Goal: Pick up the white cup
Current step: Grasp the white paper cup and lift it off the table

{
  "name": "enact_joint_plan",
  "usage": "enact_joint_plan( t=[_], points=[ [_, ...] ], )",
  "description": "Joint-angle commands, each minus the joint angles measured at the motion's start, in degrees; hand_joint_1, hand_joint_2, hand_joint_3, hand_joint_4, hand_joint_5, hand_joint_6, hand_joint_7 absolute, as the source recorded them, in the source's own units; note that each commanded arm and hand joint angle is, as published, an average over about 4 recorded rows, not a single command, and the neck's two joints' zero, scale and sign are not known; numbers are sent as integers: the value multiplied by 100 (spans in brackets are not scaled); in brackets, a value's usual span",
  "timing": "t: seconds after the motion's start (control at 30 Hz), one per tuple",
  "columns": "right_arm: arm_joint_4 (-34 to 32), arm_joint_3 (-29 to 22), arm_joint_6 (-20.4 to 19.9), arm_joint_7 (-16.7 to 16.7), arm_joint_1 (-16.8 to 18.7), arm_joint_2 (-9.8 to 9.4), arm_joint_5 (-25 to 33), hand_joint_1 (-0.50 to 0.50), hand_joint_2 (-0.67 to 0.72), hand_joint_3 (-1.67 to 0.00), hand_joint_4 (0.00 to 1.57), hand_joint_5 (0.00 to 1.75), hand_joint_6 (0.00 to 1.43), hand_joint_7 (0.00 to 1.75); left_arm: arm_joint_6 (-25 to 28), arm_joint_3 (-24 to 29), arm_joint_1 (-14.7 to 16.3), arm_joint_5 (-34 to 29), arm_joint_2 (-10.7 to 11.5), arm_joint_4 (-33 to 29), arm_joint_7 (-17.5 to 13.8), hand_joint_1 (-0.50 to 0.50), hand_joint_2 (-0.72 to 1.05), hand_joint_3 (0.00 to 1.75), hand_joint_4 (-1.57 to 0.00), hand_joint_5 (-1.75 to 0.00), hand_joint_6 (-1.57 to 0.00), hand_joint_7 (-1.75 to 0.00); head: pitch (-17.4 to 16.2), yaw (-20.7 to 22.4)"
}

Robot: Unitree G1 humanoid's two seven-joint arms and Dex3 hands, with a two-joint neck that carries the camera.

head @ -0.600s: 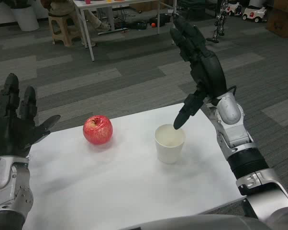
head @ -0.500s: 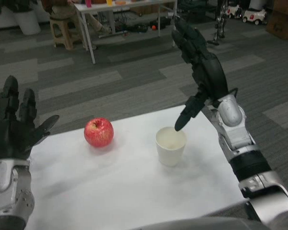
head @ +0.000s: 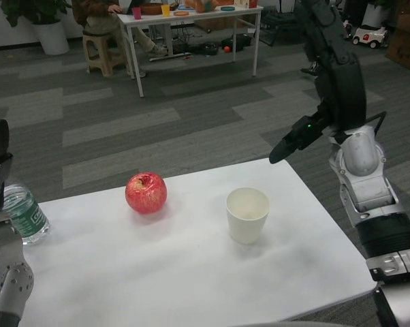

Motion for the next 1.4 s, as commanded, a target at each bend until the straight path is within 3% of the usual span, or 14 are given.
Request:
enact_joint_plan(
  t=[0.03,0.27,0.43,0.6,0.83,1.13,1.4],
  points=[
    [-10,-2,-13,3,-71,6,17,-45,34,-8,0,0,0,7,25,-1,42,8,1,44,33,-50,105,9,0,0,0,-7,-56,-14],
    [160,35,-13,137,-19,19,180,-43,34,-8,0,0,0,7,30,-43,33,-23,3,154,15,-50,105,4,0,0,0,-7,-411,15],
    [665,16,-9,493,177,41,529,-42,34,-8,0,0,0,7,25,-50,42,-95,-3,266,-64,-50,105,9,0,0,0,-7,-729,120],
    [1179,-99,-9,851,449,41,566,-42,34,-8,0,0,0,7,27,-36,69,-108,-5,310,-84,-50,105,9,0,0,0,-7,-822,57],
    [2005,136,-13,1277,509,124,571,-42,34,-8,0,0,0,7,25,-148,0,-106,-5,479,-108,-50,105,9,0,0,0,-7,-725,-143],
    [2799,589,-13,1517,509,269,571,-42,34,-8,0,0,0,7,25,-397,-43,-78,-5,606,-121,-50,105,9,0,0,0,-7,-705,-194],
    [3209,1090,-13,1807,509,208,580,-42,34,-8,0,0,0,7,69,-874,-230,-51,-12,967,-442,-50,105,9,0,0,0,-7,-658,-317]
  ],
)
